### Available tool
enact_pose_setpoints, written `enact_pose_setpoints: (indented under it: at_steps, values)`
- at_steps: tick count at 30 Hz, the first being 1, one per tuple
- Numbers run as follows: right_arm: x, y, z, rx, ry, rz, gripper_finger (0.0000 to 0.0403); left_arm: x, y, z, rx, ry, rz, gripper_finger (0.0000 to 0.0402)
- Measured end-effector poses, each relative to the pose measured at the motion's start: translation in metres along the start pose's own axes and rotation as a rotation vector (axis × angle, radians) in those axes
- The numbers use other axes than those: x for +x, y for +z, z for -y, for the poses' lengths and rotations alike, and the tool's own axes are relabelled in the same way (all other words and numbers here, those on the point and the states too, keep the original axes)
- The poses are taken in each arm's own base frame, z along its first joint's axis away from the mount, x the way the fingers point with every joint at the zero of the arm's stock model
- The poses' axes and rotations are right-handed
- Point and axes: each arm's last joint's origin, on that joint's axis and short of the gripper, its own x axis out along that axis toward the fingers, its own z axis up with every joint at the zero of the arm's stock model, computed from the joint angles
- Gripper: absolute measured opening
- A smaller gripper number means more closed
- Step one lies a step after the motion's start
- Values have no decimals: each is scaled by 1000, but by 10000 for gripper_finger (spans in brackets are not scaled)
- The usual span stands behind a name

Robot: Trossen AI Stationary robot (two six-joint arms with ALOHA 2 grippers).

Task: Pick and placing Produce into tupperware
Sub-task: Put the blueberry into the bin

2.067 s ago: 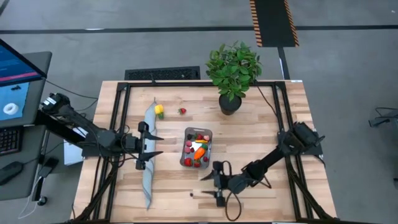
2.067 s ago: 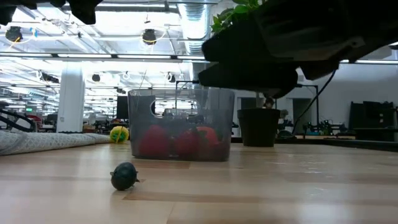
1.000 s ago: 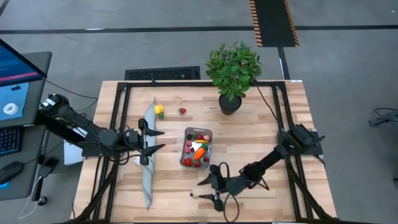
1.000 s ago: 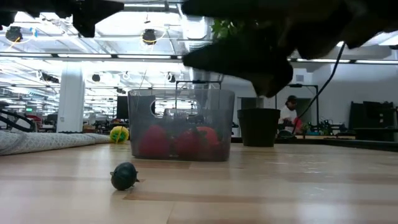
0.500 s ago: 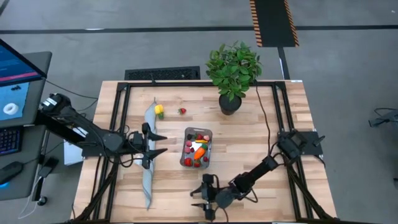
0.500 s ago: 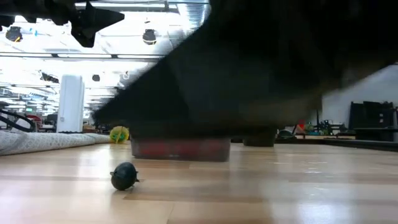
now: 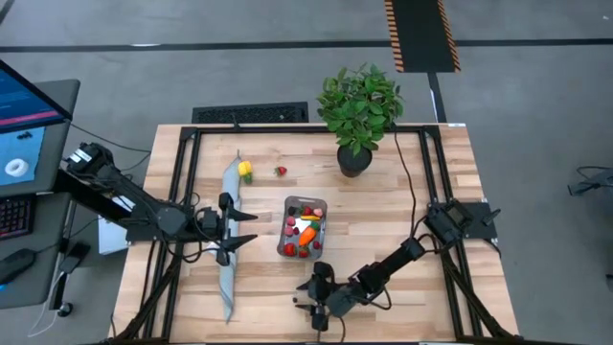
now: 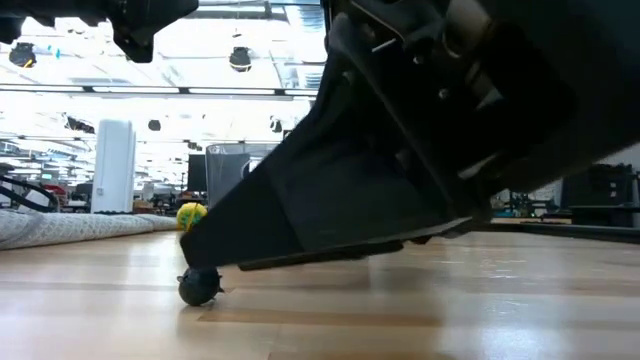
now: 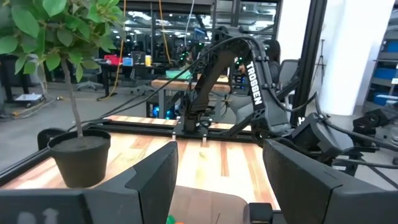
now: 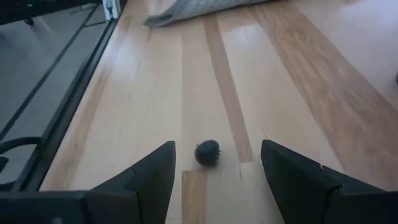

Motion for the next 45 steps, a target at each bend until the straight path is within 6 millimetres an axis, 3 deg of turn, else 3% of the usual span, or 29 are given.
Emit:
enact_pose_setpoints:
  at_steps: [22, 33, 45]
  values:
    - [1, 6, -7, 40, 5, -9, 260, 0, 0, 0, 7, 1, -1, 226]
    - [35, -5, -15, 40, -48, -29, 260, 0, -1, 0, 12, -3, -8, 226]
    - [26, -11, -27, -84, -60, -103, 260, 0, -2, 0, 15, -5, -14, 226]
